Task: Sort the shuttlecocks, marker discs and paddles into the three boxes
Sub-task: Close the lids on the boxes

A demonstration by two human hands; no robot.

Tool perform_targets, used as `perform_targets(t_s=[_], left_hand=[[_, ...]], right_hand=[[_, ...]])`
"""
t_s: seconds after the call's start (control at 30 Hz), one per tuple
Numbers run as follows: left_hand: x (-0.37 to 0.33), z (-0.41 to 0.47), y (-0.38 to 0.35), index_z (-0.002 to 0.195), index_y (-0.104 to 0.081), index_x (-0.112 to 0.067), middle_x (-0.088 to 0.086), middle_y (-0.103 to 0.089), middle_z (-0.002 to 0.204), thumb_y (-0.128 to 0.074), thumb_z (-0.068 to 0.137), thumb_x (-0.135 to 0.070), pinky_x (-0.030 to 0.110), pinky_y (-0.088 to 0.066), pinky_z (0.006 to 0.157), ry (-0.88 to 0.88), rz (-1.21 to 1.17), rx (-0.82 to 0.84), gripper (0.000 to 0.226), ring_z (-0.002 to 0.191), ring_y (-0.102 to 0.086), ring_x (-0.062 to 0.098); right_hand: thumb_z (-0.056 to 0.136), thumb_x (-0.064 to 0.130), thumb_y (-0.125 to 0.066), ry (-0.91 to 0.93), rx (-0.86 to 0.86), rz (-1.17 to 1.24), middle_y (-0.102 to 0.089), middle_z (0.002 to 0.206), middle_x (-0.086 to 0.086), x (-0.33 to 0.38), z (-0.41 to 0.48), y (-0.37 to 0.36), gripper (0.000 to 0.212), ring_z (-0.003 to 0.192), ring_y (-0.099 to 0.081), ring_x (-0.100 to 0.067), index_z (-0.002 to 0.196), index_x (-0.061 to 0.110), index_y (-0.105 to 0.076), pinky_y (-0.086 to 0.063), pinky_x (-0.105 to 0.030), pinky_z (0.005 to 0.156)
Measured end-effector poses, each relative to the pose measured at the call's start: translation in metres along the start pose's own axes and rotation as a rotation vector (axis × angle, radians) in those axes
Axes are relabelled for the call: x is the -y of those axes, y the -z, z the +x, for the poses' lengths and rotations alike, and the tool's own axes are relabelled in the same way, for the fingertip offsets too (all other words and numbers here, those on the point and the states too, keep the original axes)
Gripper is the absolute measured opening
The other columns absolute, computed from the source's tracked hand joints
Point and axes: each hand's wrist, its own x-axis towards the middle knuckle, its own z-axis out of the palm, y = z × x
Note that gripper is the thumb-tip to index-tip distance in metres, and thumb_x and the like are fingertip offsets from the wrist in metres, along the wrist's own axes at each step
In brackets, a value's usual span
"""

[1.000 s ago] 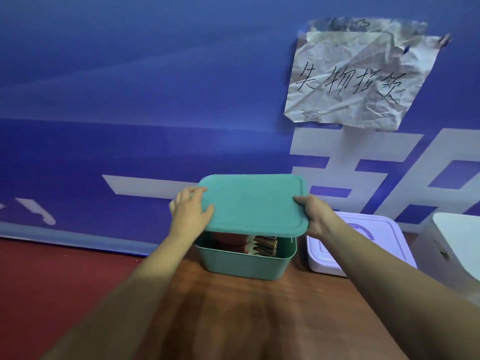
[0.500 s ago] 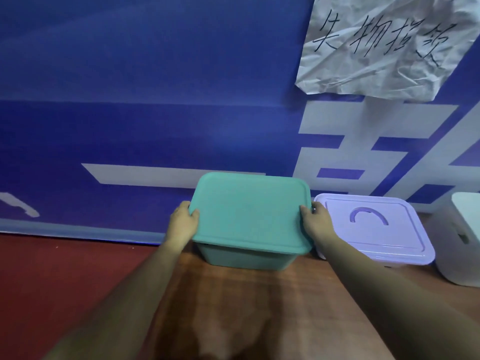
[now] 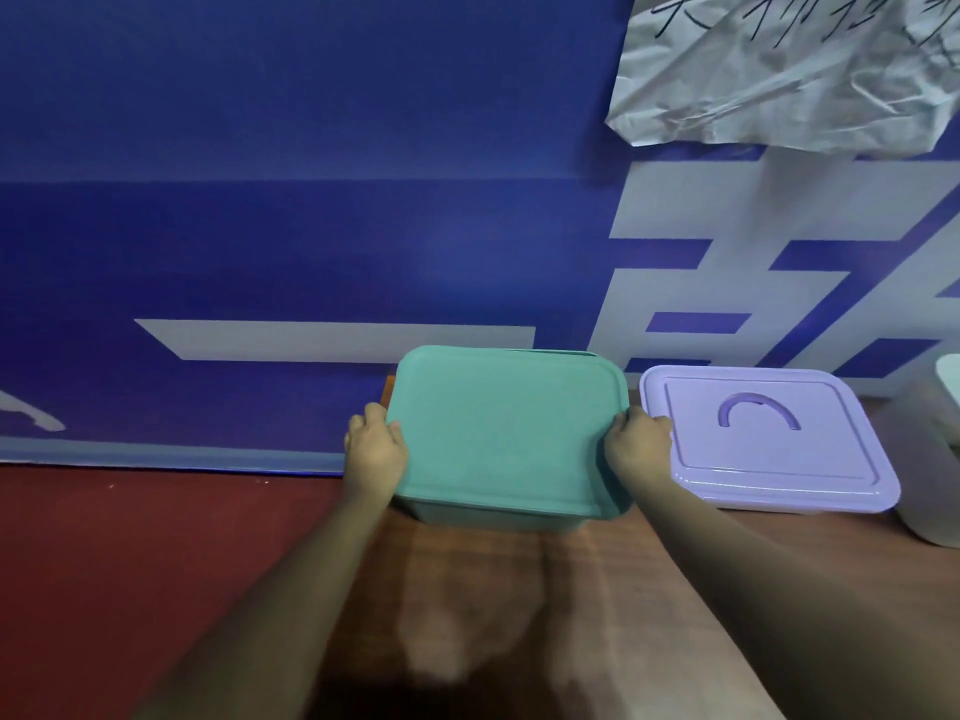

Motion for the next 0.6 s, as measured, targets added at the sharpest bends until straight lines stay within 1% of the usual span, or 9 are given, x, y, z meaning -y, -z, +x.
perform_targets(t_s=[0.07,0.13,0.2,0.27,0.33,0.43,0.5,0.53,0.6], left_hand=[[0.004,-0.001,0.0,0.106,-0.05,0.003,0.025,-0.053,0.107,-0.049,0.096,-0.014,0.046,-0.042,0.082,-0.014,-0.003,-0.003,0.019,0.102,-0.051,0.043],[0.007,0.001,0.002,0.104,-0.051,0.002,0.023,-0.055,0.105,-0.051,0.096,-0.014,0.043,-0.041,0.078,-0.023,-0.013,-0.004,0.018,0.1,-0.053,0.041],[0.007,0.005,0.004,0.103,-0.051,0.0,0.02,-0.056,0.104,-0.051,0.095,-0.015,0.041,-0.04,0.076,-0.014,-0.034,0.01,0.017,0.099,-0.053,0.038],[0.006,0.009,0.004,0.101,-0.05,-0.002,0.018,-0.055,0.101,-0.051,0.095,-0.015,0.038,-0.038,0.073,-0.009,-0.048,0.03,0.015,0.096,-0.053,0.036],[0.005,0.012,0.004,0.098,-0.048,-0.003,0.016,-0.054,0.098,-0.051,0.095,-0.016,0.036,-0.036,0.07,-0.011,-0.065,0.041,0.014,0.091,-0.052,0.033],[0.005,0.016,0.003,0.096,-0.045,-0.006,0.012,-0.053,0.095,-0.05,0.096,-0.02,0.034,-0.035,0.069,0.012,-0.084,0.051,0.014,0.087,-0.049,0.029],[0.005,0.019,0.003,0.091,-0.041,-0.009,0.009,-0.051,0.09,-0.049,0.096,-0.022,0.034,-0.033,0.065,0.021,-0.093,0.061,0.016,0.082,-0.048,0.026],[0.005,0.021,0.003,0.089,-0.039,-0.011,0.007,-0.049,0.086,-0.048,0.097,-0.024,0.033,-0.032,0.064,0.023,-0.098,0.067,0.018,0.079,-0.047,0.025],[0.004,0.026,0.003,0.086,-0.036,-0.011,0.004,-0.045,0.077,-0.046,0.098,-0.027,0.034,-0.031,0.06,0.02,-0.099,0.085,0.022,0.074,-0.045,0.025]], right_hand=[[0.099,0.02,-0.036,0.004,0.013,0.037,-0.05,0.11,-0.025,0.0,-0.002,-0.001,0.03,0.098,-0.05,-0.04,0.108,0.003,-0.059,-0.041,-0.042,0.09],[0.1,0.022,-0.035,0.024,0.024,0.051,-0.051,0.108,-0.024,0.001,-0.001,-0.002,0.03,0.099,-0.049,-0.038,0.107,0.005,-0.059,-0.041,-0.042,0.087],[0.101,0.022,-0.035,0.041,0.023,0.051,-0.052,0.108,-0.023,0.004,0.004,-0.001,0.029,0.091,-0.047,-0.035,0.105,0.006,-0.058,-0.04,-0.041,0.082],[0.101,0.022,-0.035,0.057,0.005,0.052,-0.053,0.106,-0.022,0.006,0.009,0.0,0.028,0.08,-0.044,-0.031,0.105,0.006,-0.059,-0.041,-0.04,0.08],[0.1,0.02,-0.037,0.089,-0.019,0.055,-0.056,0.102,-0.022,0.006,0.013,-0.001,0.028,0.077,-0.047,-0.031,0.104,0.005,-0.06,-0.045,-0.041,0.081],[0.099,0.019,-0.039,0.108,-0.033,0.071,-0.061,0.097,-0.019,0.005,0.016,-0.003,0.026,0.08,-0.055,-0.034,0.099,0.004,-0.06,-0.047,-0.04,0.077],[0.1,0.019,-0.039,0.099,-0.023,0.101,-0.06,0.093,-0.014,0.006,0.018,-0.003,0.025,0.077,-0.051,-0.031,0.097,0.003,-0.058,-0.041,-0.034,0.071],[0.101,0.02,-0.039,0.089,-0.012,0.114,-0.058,0.091,-0.012,0.007,0.019,-0.003,0.025,0.077,-0.049,-0.03,0.098,0.003,-0.056,-0.037,-0.033,0.069],[0.102,0.024,-0.037,0.065,0.002,0.131,-0.057,0.089,-0.01,0.007,0.022,-0.005,0.026,0.078,-0.048,-0.03,0.098,0.004,-0.054,-0.035,-0.032,0.07]])
